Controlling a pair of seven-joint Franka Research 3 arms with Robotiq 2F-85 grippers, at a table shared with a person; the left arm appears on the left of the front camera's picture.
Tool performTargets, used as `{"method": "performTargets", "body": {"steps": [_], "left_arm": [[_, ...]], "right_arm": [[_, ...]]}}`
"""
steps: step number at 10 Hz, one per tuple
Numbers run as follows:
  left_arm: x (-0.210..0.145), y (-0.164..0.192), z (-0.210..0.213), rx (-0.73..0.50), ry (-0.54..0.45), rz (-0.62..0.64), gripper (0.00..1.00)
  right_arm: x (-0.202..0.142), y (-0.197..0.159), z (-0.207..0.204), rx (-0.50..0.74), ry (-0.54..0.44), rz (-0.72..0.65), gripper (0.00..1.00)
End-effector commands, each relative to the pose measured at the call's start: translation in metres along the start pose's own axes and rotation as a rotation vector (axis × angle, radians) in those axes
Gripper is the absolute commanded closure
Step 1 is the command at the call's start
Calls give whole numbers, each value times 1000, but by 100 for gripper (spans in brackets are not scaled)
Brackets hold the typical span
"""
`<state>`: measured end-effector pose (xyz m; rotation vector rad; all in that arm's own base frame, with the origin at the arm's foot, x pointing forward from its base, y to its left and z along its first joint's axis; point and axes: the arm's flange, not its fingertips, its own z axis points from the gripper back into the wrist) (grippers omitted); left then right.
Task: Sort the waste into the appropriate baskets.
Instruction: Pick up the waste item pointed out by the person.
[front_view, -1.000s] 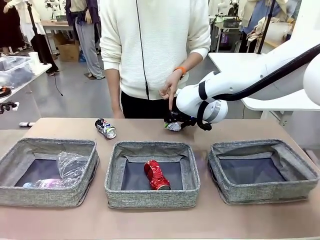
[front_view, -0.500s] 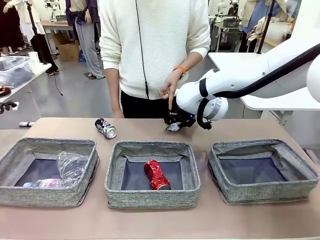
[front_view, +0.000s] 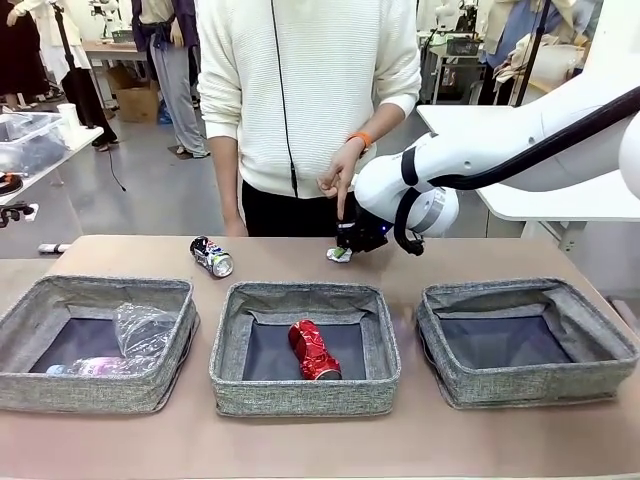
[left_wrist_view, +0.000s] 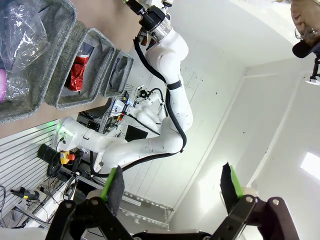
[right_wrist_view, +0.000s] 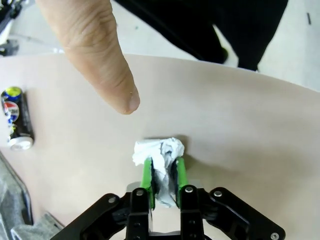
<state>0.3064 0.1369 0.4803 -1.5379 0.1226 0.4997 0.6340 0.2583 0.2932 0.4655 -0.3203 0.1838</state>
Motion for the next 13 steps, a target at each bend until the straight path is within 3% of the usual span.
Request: {"method": "performTargets", "body": {"steps": [1,5,6,9,11,13], "left_arm": [[-2,0,1,2,-3,-5,0],[-2,0,1,2,-3,-5,0],[-2,0,1,2,-3,-5,0],[-2,0,1,2,-3,-5,0],[-2,0,1,2,-3,-5,0],[-2,0,1,2,-3,-5,0]], "right_arm": [[-8,-6,9,39,8,27,100],[-9,-4,18,52,14,24,100],[-10,-2,36,35,36,-41,100],[-56,-8,191,6,76,-271,100],[-103,37,256,-134,101,-308,100],[-151,101,283,-282,144,-299,100]]}}
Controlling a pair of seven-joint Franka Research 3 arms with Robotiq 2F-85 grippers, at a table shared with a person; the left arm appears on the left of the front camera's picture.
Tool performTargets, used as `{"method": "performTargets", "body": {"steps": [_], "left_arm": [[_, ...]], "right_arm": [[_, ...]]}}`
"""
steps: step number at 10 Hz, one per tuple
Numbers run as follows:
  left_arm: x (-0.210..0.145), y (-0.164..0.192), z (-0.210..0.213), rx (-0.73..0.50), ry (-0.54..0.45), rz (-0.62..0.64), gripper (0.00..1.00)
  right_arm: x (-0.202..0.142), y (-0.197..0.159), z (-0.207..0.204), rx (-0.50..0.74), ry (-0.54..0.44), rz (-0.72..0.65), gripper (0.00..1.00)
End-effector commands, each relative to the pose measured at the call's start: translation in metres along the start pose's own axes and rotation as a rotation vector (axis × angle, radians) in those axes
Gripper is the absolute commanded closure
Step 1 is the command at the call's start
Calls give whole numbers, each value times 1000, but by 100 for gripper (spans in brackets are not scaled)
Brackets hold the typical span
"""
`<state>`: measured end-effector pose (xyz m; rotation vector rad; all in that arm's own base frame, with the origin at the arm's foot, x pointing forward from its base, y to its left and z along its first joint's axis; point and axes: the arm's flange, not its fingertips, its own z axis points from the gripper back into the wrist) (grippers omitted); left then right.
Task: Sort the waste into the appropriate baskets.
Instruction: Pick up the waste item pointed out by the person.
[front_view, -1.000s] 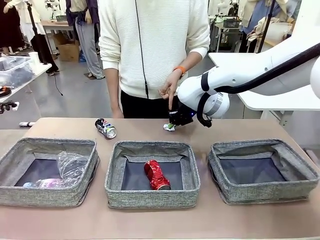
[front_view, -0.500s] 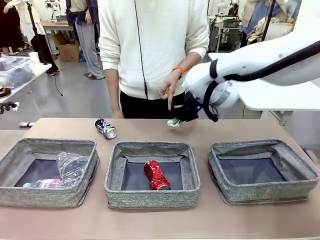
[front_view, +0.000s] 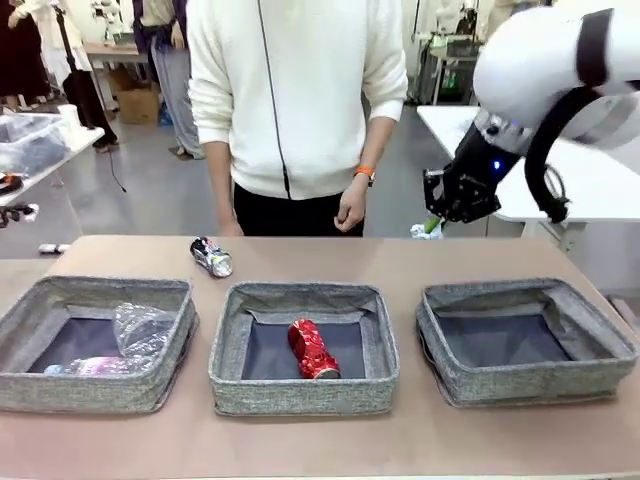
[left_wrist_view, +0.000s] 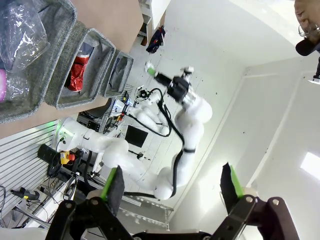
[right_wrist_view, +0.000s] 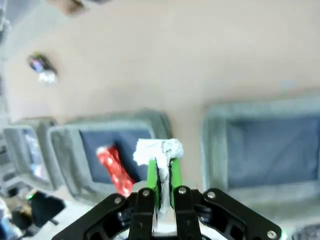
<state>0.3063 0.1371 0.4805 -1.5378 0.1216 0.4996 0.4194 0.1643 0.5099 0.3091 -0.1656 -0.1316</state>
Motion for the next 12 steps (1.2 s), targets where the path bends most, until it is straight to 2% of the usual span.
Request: {"method": "performTargets", "body": {"steps": [1,2,3,4,5,6,9,11,12], "left_arm": [[-2,0,1,2,-2,-4,0],[-2,0,1,2,-2,-4,0],[-2,0,1,2,-2,-4,0],[-2,0,1,2,-2,-4,0],[-2,0,1,2,-2,-4,0],[-2,0,1,2,-2,-4,0],[-2,0,1,2,-2,-4,0],[-2,0,1,2,-2,-4,0],[-2,0,1,2,-2,-4,0]], "right_arm": [[-57,49,12,-178,-16,76,100],[-52,48,6,-216,-85,177,100],[-40,24,13,-87,-10,28,100],[-40,24,13,-87,-10,28,100],[-69,49,18,-162,-41,104,89],[-66,73,4,-110,16,163,89],[-99,189,72,-239,109,335,89],[-133,254,115,-219,145,367,89],[-142,274,133,-234,111,370,89]]}}
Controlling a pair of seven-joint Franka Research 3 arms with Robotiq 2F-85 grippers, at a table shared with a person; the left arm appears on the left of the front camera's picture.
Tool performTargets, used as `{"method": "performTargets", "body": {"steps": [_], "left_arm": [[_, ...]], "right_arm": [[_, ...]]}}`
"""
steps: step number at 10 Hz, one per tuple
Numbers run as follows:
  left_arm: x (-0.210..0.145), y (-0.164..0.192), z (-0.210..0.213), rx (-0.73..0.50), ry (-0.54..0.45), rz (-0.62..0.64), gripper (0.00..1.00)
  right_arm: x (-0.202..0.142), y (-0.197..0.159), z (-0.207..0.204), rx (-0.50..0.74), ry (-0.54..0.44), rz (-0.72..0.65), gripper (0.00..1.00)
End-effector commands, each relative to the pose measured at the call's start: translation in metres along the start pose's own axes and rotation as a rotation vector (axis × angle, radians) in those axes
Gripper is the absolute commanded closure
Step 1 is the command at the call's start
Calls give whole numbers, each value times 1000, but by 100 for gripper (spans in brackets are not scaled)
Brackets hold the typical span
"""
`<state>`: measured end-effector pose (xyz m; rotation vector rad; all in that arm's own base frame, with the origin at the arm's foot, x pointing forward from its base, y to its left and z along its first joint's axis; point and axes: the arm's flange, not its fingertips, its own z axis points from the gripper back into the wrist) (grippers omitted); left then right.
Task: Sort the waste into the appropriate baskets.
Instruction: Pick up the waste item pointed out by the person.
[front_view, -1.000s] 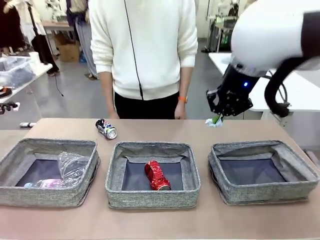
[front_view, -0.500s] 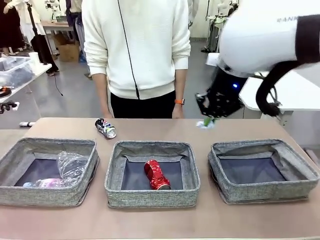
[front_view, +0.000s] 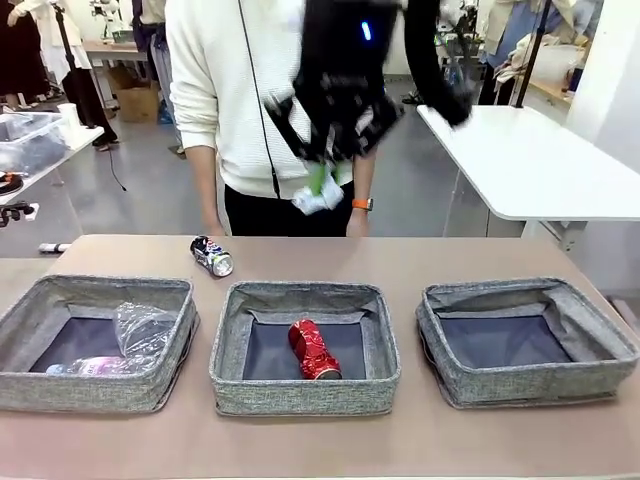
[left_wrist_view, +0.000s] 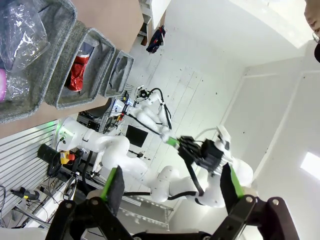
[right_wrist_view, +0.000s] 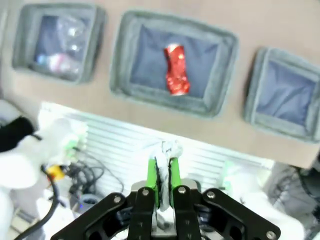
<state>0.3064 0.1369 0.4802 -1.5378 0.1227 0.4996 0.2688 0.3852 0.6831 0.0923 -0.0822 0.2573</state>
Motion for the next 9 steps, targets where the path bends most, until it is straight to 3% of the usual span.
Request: {"method": "performTargets", "body": {"steps": [1,3,9], "left_arm": [[-2,0,2,2,-3,-5,0],[-2,0,2,2,-3,-5,0],[-2,0,2,2,-3,-5,0]], "right_arm": [[18,29,31,-116,-83,-43,89],[10,40,58,-163,-163,-43,89],[0,35,67,-160,-191,9,89]]}}
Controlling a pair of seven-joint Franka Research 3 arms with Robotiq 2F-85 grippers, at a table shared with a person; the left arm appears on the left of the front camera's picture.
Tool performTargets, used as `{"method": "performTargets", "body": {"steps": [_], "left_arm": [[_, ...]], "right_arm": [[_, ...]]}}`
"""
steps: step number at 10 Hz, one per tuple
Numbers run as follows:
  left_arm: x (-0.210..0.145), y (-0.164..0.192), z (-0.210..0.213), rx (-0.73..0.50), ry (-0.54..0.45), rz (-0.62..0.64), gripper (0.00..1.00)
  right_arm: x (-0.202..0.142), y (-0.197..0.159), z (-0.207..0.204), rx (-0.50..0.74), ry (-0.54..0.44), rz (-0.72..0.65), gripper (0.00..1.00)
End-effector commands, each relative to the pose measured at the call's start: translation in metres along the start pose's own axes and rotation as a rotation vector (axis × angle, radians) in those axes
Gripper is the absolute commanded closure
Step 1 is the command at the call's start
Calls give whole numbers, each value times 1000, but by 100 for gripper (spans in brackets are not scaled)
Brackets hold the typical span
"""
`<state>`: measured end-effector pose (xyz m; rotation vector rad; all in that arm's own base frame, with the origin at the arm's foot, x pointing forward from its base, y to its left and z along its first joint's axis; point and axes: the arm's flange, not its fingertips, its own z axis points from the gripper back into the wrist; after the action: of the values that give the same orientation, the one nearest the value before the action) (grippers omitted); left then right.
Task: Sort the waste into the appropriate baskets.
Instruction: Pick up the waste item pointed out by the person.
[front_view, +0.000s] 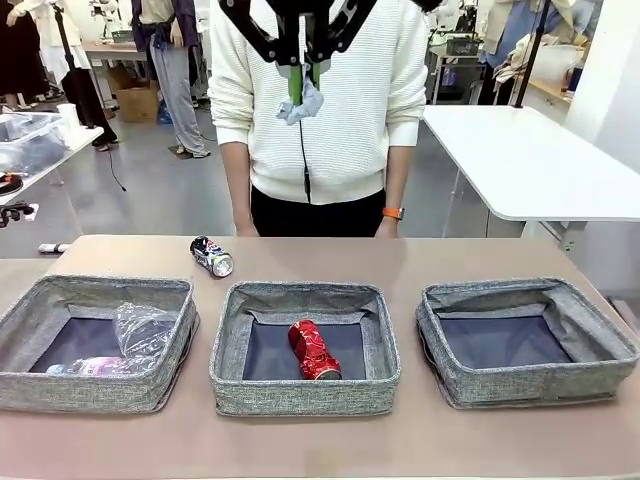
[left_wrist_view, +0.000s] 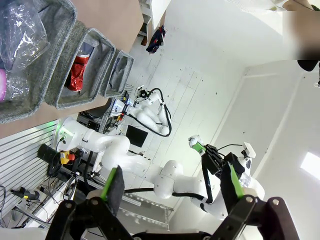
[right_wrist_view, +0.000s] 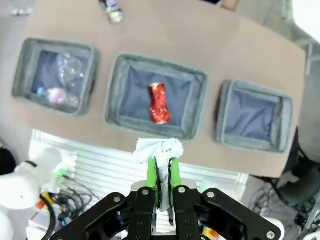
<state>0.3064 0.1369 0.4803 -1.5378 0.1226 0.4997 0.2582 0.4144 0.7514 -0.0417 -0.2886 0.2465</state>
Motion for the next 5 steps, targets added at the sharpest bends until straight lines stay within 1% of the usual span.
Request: {"method": "performTargets", "body": {"steps": [1,5], "left_arm": [[-2,0,1,2,-3,-5,0],[-2,0,1,2,-3,-5,0]], "right_arm": [[-3,-2,2,-1,-3,3,89],[-3,-2,2,-1,-3,3,89]]}}
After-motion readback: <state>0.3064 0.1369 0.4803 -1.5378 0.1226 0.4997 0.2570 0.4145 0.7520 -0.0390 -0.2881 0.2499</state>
